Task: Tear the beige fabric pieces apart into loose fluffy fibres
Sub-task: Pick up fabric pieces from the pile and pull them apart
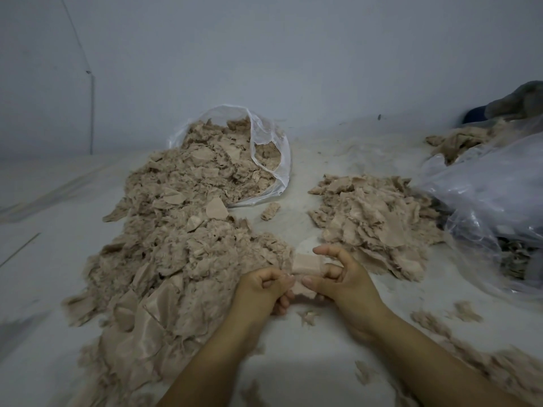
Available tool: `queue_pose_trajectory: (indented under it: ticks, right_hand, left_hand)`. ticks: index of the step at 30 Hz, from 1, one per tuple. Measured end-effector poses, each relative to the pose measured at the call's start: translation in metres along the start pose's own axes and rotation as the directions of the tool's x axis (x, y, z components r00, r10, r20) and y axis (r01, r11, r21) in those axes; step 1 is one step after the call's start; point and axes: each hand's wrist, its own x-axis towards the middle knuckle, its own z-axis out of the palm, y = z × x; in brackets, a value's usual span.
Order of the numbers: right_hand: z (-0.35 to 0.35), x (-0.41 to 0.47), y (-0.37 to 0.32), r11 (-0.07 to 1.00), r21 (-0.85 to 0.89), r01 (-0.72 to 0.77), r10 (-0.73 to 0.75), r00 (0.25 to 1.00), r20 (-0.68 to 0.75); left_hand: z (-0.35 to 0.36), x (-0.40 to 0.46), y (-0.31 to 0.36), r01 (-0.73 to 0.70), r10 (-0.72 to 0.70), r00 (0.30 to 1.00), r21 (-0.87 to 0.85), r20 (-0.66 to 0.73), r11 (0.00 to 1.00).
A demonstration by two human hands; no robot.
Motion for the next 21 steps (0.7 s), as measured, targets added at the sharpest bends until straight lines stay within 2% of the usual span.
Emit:
queue_pose_trajectory:
  ticks: [5,7,9,12,14,16,18,21]
  right_hand:
    - [-0.002,0.003,-0.003,0.999,0.051,0.009,-0.005,0.997,-0.077]
    - [-0.008,0.003,-0.005,1.000,0.019,-0.014,0.015,0.997,-0.073]
    - [-0.008,0.000,-0.005,0.995,-0.054,-0.081,0.081,0.997,0.010]
    - [-0.003,-0.004,-0.003,0.975,-0.159,-0.152,0.183,0.963,0.199]
    - [-0.003,-0.005,-0.002,0.969,-0.206,-0.134,0.189,0.941,0.280]
    - [-0.003,-0.005,-0.002,0.974,-0.190,-0.122,0.171,0.948,0.268]
    - [-0.003,-0.005,-0.002,0.983,-0.131,-0.129,0.154,0.966,0.209]
    - [-0.001,-0.008,-0.004,0.985,-0.099,-0.142,0.158,0.970,0.182]
  left_hand:
    - [-0.009,0.004,0.005,-0.038,0.011,0.981,-0.138,-0.193,0.990]
    - [-0.015,0.007,0.006,-0.042,0.003,0.973,-0.163,-0.231,0.986]
    - [-0.014,0.004,0.009,-0.025,0.004,0.989,-0.141,-0.147,0.990]
    - [-0.002,-0.004,0.009,0.038,-0.029,0.993,-0.079,0.113,0.996]
    - [0.001,-0.006,0.008,0.056,-0.044,0.989,-0.078,0.142,0.995]
    - [0.000,-0.004,0.007,0.051,-0.037,0.994,-0.140,0.101,0.989]
    - [0.000,-0.004,0.008,0.061,-0.033,0.990,-0.208,0.135,0.976]
    - [0.003,-0.006,0.010,0.091,-0.055,0.984,-0.215,0.170,0.972]
